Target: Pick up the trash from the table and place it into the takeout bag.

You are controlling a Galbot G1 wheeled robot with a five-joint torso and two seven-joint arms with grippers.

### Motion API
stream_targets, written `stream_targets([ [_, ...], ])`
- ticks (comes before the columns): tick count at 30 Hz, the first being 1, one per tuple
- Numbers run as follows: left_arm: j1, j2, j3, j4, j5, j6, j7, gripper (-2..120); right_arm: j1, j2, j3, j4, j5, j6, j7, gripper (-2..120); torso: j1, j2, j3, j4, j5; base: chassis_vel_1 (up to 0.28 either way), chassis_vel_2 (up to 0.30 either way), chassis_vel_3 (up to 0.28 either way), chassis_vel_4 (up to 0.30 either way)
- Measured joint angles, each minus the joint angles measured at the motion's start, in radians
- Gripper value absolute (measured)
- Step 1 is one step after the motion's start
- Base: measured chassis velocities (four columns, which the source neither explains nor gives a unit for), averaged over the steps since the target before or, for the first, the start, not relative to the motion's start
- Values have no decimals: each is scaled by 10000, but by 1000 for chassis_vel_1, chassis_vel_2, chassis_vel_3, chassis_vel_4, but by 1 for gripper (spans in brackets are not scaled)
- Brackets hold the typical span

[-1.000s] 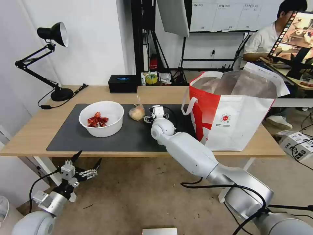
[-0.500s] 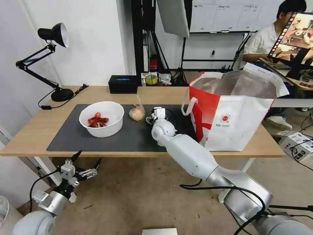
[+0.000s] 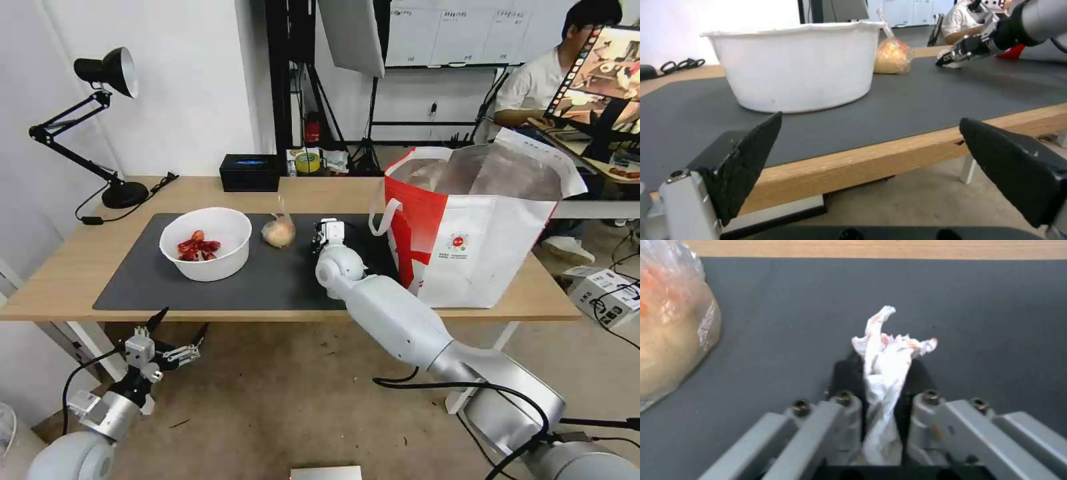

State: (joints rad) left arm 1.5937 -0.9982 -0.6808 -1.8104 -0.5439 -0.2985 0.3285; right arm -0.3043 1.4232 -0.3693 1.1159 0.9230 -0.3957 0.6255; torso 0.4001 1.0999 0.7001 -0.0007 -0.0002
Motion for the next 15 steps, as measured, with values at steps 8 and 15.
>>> stream_targets([
  [8, 28, -35, 1, -90, 23, -6, -19, 100, -221, -730, -167, 1151, -621, 886, -897, 0, 3, -3, 2, 15, 4, 0, 0, 0, 0],
  [15, 80, -82, 6, -152, 32, -7, -32, 100, -692, -2006, -366, 3289, -1022, 1784, -1656, 0, 3, -3, 1, 8, 5, 0, 0, 0, 0],
])
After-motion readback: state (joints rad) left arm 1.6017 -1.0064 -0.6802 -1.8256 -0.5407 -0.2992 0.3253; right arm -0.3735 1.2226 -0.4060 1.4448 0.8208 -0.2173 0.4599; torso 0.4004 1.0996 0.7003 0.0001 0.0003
